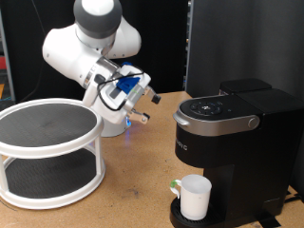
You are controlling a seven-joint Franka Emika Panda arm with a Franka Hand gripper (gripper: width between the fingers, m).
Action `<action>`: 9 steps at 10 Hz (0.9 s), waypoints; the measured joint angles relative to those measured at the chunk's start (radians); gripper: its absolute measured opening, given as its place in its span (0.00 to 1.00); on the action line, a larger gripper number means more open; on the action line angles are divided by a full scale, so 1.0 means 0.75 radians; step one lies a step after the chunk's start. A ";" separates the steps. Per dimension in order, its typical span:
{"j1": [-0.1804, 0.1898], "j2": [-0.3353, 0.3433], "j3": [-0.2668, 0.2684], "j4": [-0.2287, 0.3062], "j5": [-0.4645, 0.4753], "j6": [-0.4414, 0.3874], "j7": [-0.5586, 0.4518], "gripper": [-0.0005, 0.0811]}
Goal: Make a cup of coffee with the keurig machine
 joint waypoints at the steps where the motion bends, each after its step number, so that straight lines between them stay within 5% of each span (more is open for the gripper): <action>1: -0.009 -0.048 -0.008 0.004 -0.028 -0.024 0.053 1.00; 6: -0.077 -0.252 -0.023 0.036 -0.208 -0.137 0.338 1.00; 9: -0.076 -0.253 0.022 0.040 -0.281 -0.089 0.236 1.00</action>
